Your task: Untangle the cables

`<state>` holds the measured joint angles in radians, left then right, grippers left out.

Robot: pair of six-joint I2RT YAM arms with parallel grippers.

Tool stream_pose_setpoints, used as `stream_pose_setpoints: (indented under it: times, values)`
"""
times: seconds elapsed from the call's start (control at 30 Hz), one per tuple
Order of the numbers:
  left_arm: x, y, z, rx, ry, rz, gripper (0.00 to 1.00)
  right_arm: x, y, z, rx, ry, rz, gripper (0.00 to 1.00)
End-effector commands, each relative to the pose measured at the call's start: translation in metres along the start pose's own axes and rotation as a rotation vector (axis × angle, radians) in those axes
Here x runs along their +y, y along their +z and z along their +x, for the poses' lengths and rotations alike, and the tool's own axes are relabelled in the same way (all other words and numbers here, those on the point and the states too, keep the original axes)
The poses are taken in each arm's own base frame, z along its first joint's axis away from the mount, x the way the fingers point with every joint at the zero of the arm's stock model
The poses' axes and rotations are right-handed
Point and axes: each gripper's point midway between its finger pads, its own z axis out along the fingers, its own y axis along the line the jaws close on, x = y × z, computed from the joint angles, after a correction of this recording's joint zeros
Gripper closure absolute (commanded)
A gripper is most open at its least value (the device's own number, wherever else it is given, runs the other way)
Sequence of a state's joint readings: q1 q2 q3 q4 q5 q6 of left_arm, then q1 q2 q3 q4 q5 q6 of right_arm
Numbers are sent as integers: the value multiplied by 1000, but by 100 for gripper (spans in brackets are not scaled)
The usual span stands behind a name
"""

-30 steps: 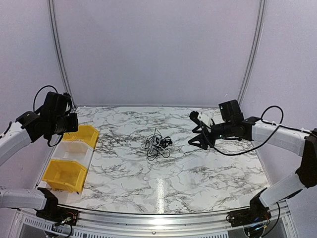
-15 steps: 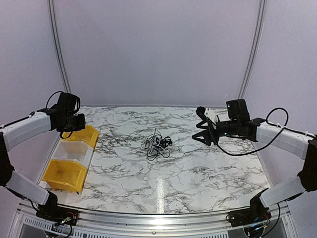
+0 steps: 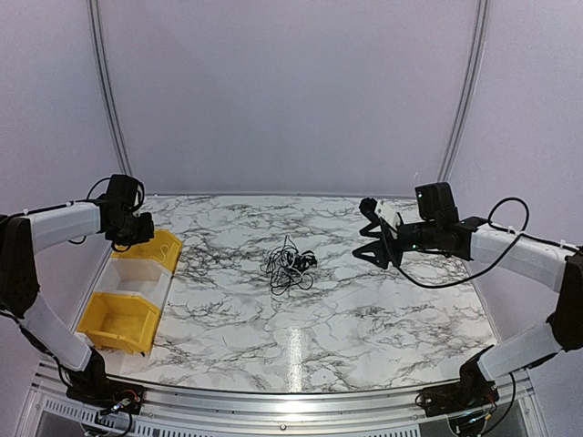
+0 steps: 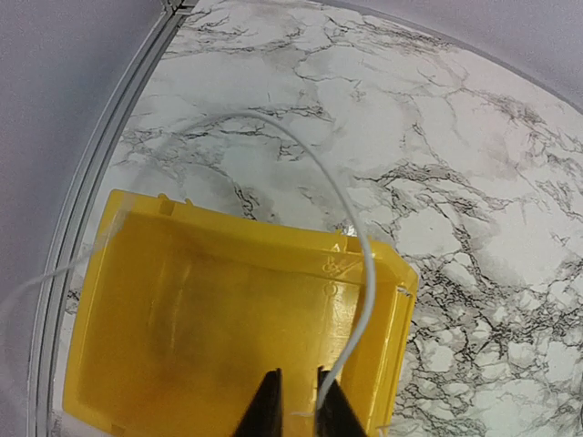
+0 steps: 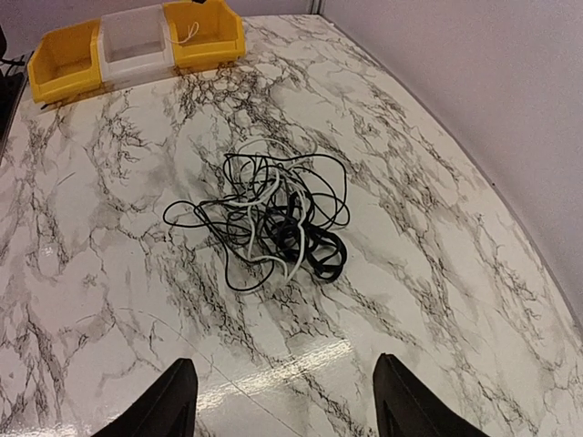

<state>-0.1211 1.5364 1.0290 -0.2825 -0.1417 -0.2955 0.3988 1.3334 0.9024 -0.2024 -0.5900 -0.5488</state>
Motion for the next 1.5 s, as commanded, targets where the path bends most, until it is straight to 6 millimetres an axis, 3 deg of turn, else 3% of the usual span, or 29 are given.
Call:
stream_pose_setpoints:
  times: [0.0, 0.13, 0.27, 0.53, 0.63, 0.77, 0.87, 1.0, 1.2, 1.37, 1.47]
  values:
    - [2, -4, 2, 19, -17, -7, 69, 2, 3, 3, 5, 0, -25, 34]
    - [7, -13, 2, 24, -31, -26, 57, 3, 3, 4, 7, 1, -29, 34]
    - [17, -27, -3, 0, -46, -52, 54, 3, 3, 4, 9, -2, -30, 34]
    - [34, -13, -18, 11, -93, -57, 70, 3, 5, 6, 15, 2, -37, 34]
    - [24, -16, -24, 7, -105, -3, 76, 4, 5, 6, 20, 4, -43, 34]
    - [2, -37, -23, -31, -61, 55, 63, 3, 3, 4, 15, -1, -35, 34]
    - [-9, -51, -16, -47, -39, 86, 53, 2, 4, 6, 20, -2, -33, 34]
    - [-31, -54, 10, 20, 15, 159, 53, 3, 6, 9, 28, 3, -41, 34]
    - [-42, -31, 48, 118, 146, 82, 48, 3, 8, 10, 33, 6, -48, 35]
    - [-52, -13, 62, 168, 189, 56, 42, 3, 8, 11, 37, 10, -47, 34]
    - [-55, -3, 60, 173, 196, 25, 41, 2, 8, 10, 36, 8, -45, 34]
